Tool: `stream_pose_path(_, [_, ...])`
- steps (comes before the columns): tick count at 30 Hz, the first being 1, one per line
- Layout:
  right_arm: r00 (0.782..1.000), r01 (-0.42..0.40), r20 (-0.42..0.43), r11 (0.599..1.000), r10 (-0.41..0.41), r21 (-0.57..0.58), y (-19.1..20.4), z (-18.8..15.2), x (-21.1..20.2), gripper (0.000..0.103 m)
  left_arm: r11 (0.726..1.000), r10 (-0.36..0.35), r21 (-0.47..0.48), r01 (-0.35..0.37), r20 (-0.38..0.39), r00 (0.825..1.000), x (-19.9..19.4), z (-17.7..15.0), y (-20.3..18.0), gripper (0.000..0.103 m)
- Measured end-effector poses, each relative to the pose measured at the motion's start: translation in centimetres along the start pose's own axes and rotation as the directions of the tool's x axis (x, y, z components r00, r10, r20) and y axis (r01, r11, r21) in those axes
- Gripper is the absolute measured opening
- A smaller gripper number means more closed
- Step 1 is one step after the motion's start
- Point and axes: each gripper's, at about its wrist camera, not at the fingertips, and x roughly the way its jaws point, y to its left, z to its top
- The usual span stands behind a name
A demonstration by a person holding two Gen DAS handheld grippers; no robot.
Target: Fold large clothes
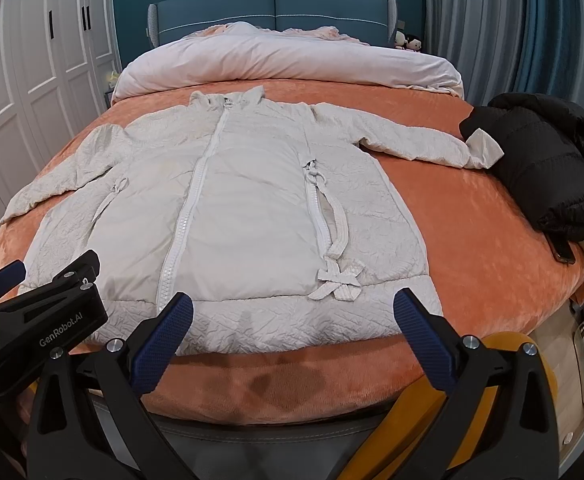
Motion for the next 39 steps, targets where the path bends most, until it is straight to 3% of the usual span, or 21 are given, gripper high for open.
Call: stream_pose_path(39, [1.0, -0.001, -0.003, 1.0, 0.001, 0.002, -0.2, -0.04, 0.06, 0.098, 1.0, -0.003, 0.0, 0.003, -0.002, 1.0, 0.33, -0.19, -0.23, 0.09])
